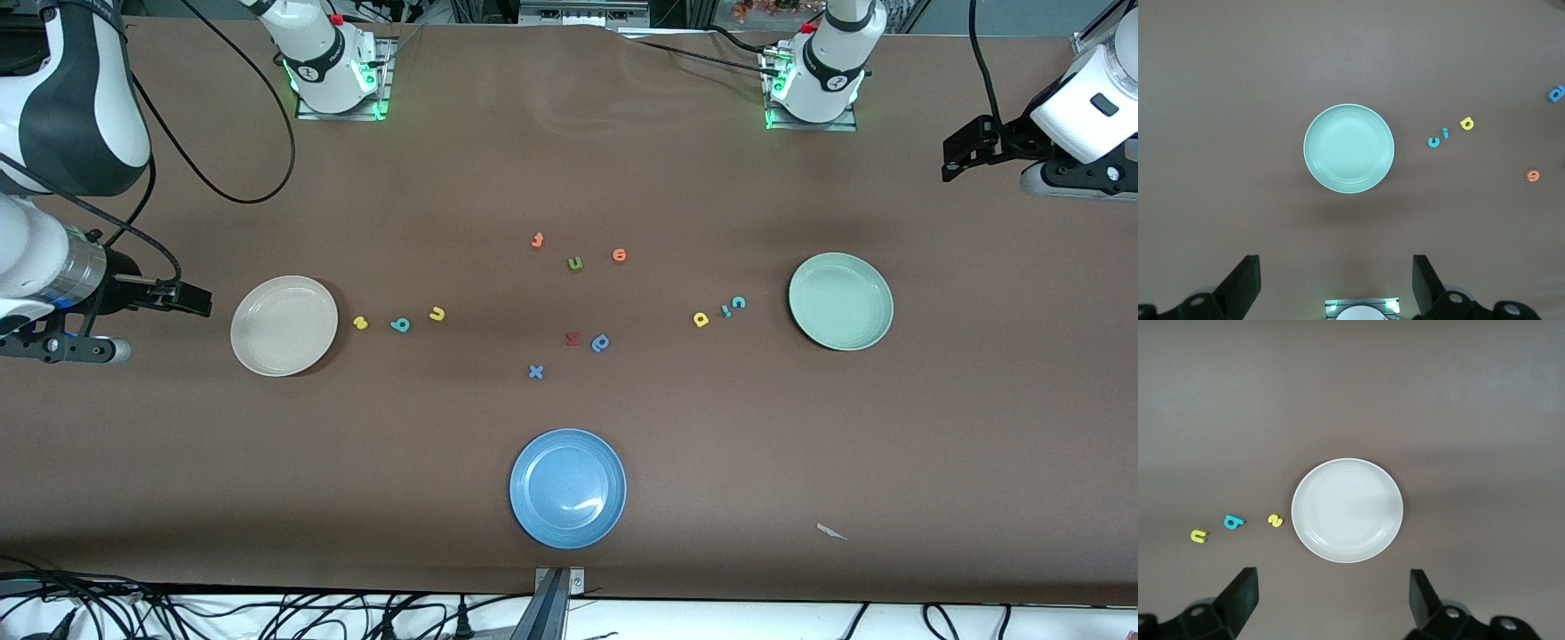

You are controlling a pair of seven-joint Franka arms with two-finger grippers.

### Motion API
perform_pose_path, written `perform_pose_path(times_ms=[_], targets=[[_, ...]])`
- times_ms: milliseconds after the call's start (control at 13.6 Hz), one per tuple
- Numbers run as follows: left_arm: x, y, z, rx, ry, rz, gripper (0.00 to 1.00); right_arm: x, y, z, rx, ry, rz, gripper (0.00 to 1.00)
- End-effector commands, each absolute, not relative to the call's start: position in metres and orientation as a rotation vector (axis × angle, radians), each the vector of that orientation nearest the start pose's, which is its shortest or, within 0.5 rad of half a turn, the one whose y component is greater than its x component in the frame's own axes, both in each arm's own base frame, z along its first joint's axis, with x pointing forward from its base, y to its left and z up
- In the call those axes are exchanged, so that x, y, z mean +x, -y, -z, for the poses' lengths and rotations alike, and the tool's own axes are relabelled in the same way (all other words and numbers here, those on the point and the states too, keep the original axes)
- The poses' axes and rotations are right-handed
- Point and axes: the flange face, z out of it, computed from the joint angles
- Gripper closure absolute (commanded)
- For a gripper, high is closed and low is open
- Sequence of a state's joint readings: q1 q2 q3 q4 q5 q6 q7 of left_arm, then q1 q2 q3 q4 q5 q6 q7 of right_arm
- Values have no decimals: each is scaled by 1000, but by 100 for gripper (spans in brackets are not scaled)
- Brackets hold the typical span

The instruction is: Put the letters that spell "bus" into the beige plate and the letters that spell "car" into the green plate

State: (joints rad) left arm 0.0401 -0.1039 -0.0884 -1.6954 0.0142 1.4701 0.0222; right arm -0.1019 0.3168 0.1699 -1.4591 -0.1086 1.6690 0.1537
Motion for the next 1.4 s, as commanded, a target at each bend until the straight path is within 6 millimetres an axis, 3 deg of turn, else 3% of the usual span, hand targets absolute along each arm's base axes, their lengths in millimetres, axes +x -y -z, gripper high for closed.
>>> perform_pose_path(times_ms=[0, 808, 1102, 1322], targets=[[511, 28, -620, -3139, -106, -201, 0, 642, -23, -505, -3181, -145, -141, 0], [510, 31, -621, -3138, -99, -201, 0, 645, -22, -507, -3178, -156, -132, 0], [509, 52, -620, -3123, -157, -203, 0, 644, -22, -507, -3177, -161, -134, 0], [509, 48, -620, -3118, -154, -202, 0, 644, -23, -507, -3179, -163, -134, 0]])
